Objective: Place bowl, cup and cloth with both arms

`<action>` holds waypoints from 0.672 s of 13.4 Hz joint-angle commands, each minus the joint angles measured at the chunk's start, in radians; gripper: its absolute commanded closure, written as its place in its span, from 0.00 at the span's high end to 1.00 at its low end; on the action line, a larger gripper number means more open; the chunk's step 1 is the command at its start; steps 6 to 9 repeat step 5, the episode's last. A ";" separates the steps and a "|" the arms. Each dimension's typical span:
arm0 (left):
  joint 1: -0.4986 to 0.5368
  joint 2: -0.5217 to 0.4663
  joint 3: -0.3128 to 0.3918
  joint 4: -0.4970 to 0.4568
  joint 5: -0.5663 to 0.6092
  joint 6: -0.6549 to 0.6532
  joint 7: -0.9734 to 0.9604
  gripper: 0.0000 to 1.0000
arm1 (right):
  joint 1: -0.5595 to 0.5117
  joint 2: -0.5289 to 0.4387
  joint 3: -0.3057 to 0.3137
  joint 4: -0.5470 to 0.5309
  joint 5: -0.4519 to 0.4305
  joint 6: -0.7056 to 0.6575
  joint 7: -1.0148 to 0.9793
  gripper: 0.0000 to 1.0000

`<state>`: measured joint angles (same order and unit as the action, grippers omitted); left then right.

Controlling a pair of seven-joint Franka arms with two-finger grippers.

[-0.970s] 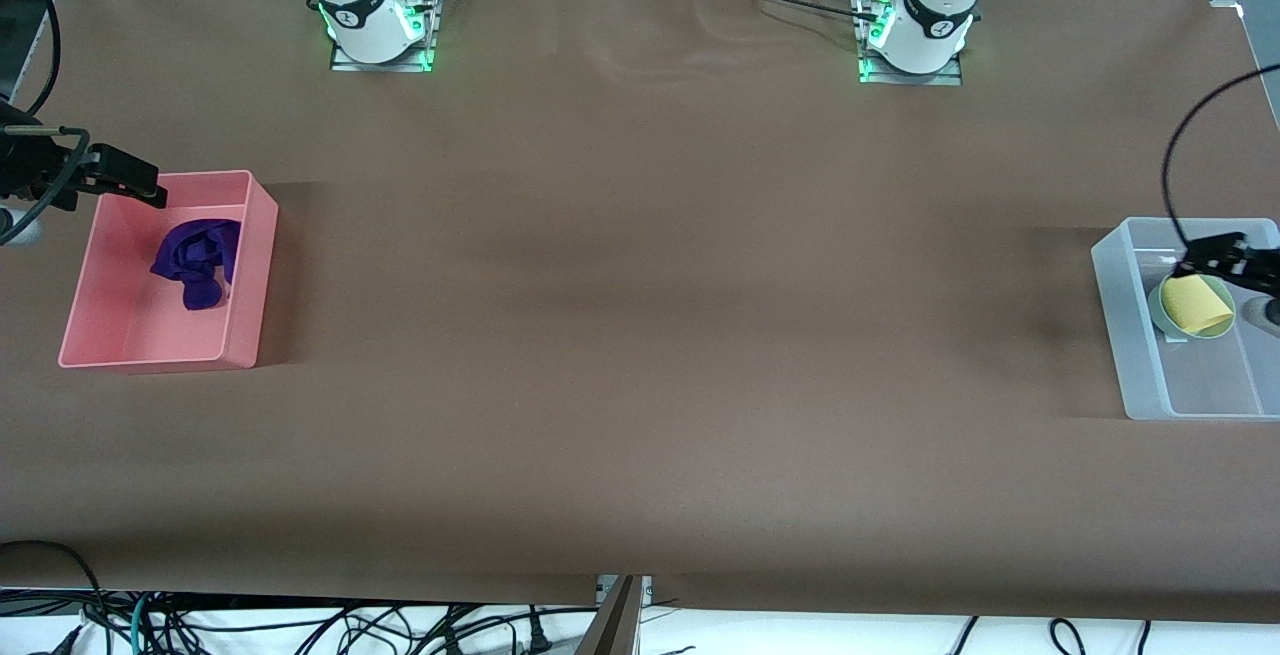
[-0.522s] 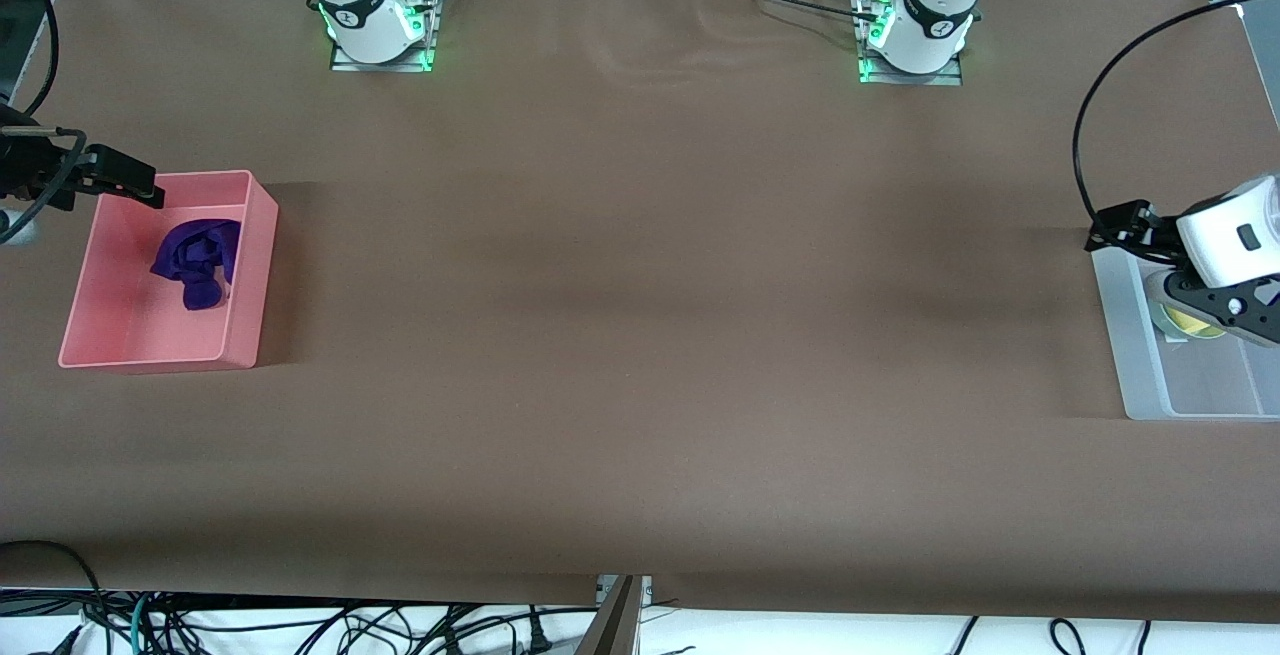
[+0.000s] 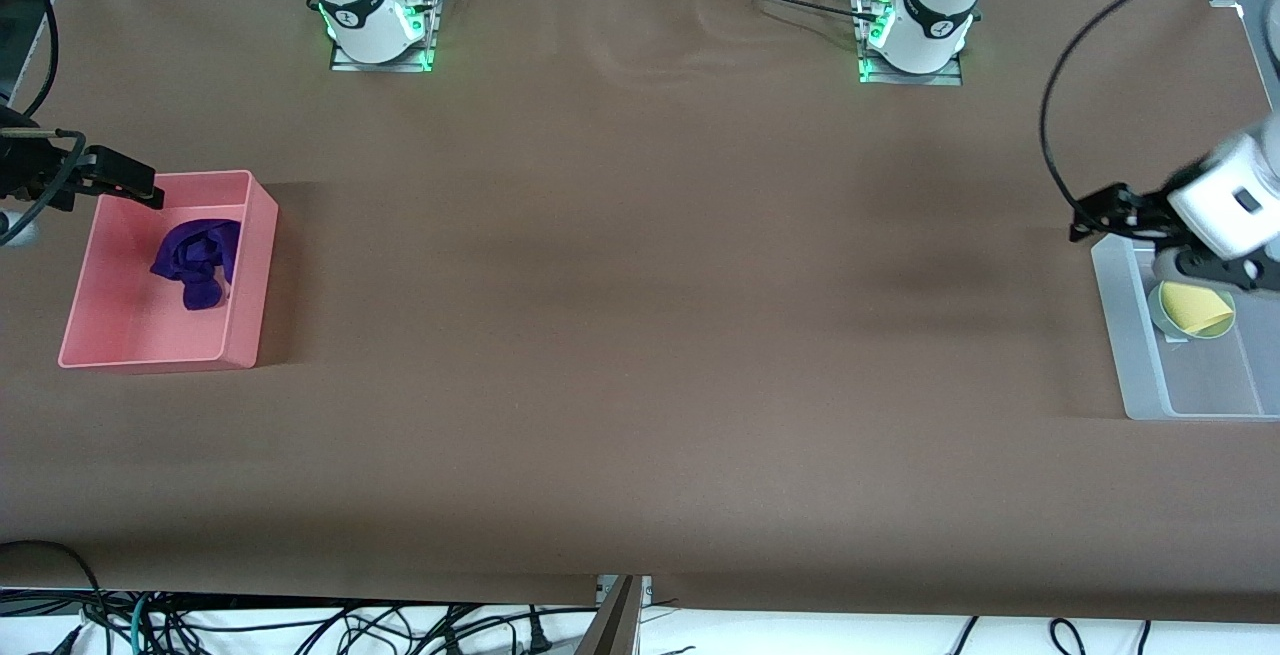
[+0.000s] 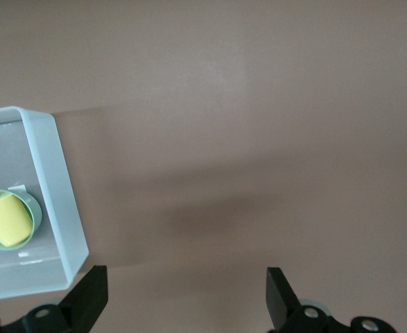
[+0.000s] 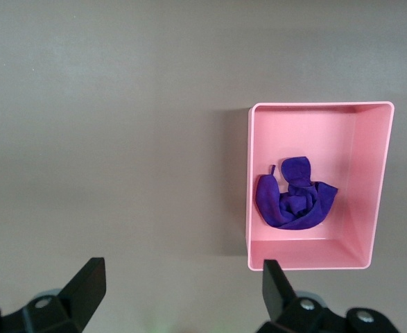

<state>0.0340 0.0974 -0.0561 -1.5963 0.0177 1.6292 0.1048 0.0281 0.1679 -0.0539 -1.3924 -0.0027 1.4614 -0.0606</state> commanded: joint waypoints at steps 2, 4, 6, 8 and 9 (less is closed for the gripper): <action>-0.033 -0.165 0.039 -0.235 -0.012 0.144 -0.033 1.00 | -0.005 -0.002 -0.001 -0.002 0.007 -0.003 -0.011 1.00; -0.026 -0.162 0.038 -0.235 -0.018 0.144 -0.034 1.00 | -0.005 -0.002 -0.001 -0.002 0.009 -0.003 -0.011 1.00; -0.028 -0.160 0.039 -0.234 -0.018 0.143 -0.036 1.00 | -0.005 -0.002 -0.001 -0.002 0.009 -0.003 -0.011 1.00; -0.028 -0.160 0.039 -0.234 -0.018 0.143 -0.036 1.00 | -0.005 -0.002 -0.001 -0.002 0.009 -0.003 -0.011 1.00; -0.028 -0.160 0.039 -0.234 -0.018 0.143 -0.036 1.00 | -0.005 -0.002 -0.001 -0.002 0.009 -0.003 -0.011 1.00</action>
